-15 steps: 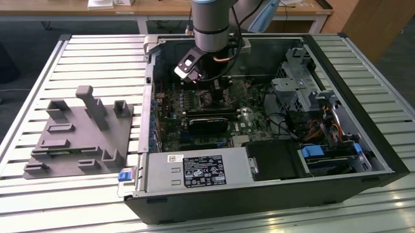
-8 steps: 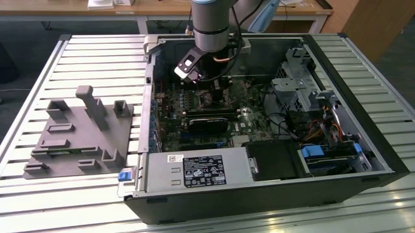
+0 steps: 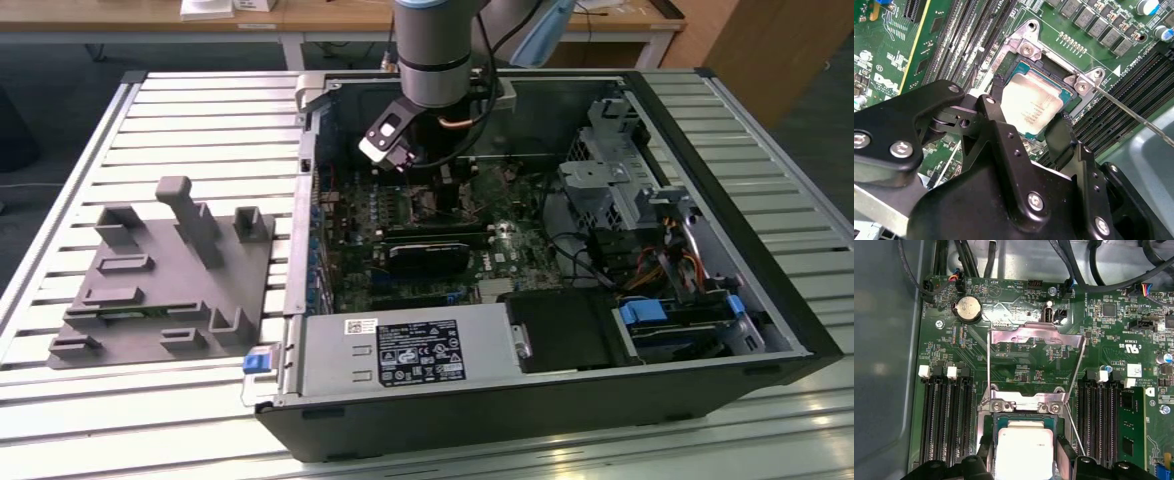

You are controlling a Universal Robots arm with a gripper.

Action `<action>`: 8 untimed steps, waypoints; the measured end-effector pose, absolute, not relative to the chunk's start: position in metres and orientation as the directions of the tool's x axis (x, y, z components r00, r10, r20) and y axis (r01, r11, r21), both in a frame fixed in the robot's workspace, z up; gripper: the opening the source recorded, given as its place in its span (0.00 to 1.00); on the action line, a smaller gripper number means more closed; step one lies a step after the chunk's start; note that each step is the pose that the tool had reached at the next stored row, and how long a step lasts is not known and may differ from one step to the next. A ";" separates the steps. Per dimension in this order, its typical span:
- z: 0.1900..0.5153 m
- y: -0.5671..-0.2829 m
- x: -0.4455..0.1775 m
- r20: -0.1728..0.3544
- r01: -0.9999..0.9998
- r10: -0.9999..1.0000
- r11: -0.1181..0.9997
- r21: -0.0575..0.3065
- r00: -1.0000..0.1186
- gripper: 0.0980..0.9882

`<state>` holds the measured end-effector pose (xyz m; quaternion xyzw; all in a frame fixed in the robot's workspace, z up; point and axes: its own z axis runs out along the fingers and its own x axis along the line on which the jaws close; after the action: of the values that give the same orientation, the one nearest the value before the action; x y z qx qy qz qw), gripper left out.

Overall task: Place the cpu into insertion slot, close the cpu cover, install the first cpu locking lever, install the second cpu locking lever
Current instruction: 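Place the cpu into insertion slot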

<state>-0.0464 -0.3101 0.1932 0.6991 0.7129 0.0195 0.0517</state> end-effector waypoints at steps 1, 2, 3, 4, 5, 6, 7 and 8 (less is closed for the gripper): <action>0.193 -0.310 -0.046 -0.047 0.995 0.999 0.022 0.100 -0.017 0.58; 0.193 -0.310 -0.046 -0.047 0.995 0.999 0.022 0.100 -0.017 0.58; 0.194 -0.310 -0.046 -0.047 0.995 0.999 0.022 0.100 -0.017 0.58; 0.195 -0.310 -0.046 -0.047 0.995 0.999 0.022 0.100 -0.017 0.58; 0.196 -0.310 -0.046 -0.047 0.995 0.999 0.022 0.100 -0.017 0.58; 0.198 -0.310 -0.046 -0.046 0.995 0.999 0.022 0.100 -0.017 0.58; 0.200 -0.310 -0.046 -0.046 0.995 0.999 0.022 0.099 -0.017 0.58; 0.201 -0.310 -0.046 -0.046 0.995 0.999 0.022 0.098 -0.017 0.58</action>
<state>-0.0461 -0.3101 0.2014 0.6991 0.7129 0.0187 0.0509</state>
